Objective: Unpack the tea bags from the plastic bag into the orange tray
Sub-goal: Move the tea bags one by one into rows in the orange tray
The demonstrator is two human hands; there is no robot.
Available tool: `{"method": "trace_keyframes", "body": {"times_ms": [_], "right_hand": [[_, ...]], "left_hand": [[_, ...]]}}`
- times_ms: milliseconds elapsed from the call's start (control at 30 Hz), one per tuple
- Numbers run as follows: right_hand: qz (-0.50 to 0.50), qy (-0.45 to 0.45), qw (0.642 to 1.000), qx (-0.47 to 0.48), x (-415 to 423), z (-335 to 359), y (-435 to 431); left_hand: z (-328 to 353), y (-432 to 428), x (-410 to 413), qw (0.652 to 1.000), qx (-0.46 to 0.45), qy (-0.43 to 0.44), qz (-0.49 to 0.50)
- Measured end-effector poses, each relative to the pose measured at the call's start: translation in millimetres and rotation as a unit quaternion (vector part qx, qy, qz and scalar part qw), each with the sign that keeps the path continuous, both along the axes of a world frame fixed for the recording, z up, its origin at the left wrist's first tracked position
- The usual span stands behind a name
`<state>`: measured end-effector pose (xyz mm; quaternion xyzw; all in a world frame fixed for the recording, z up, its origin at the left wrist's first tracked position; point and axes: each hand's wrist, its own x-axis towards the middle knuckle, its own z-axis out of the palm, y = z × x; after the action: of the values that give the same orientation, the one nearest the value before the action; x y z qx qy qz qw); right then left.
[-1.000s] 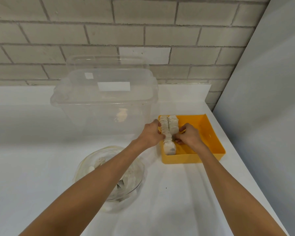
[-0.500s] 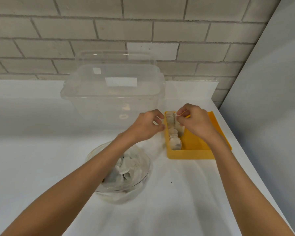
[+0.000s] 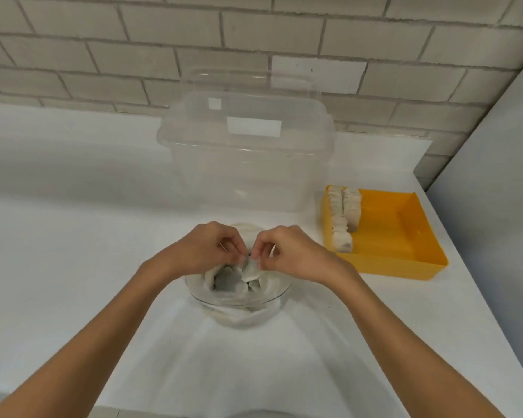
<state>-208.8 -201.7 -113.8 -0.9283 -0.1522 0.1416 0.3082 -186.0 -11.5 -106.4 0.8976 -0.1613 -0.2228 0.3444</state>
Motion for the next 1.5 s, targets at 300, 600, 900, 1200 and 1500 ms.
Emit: {"method": "trace_keyframes", "body": {"times_ms": [300, 600, 900, 1200, 1500], "right_hand": [[0.019, -0.067, 0.985, -0.156, -7, -29, 21], [-0.132, -0.008, 0.974, 0.182, 6, 4, 6], [-0.141, 0.003, 0.959, 0.247, 10, 0, 16], [-0.035, 0.025, 0.998, -0.054, -9, -29, 40], [0.019, 0.024, 0.992, -0.124, -15, -31, 52]], "left_hand": [[-24, 8, -13, 0.998, -0.037, -0.022, 0.050], [-15, 6, -17, 0.973, -0.199, 0.000, 0.115], [-9, 3, -16, 0.952, -0.255, -0.057, 0.160], [-20, 14, -16, 0.949, -0.230, -0.069, 0.204], [-22, 15, -14, 0.944, -0.240, -0.091, 0.205]]}}
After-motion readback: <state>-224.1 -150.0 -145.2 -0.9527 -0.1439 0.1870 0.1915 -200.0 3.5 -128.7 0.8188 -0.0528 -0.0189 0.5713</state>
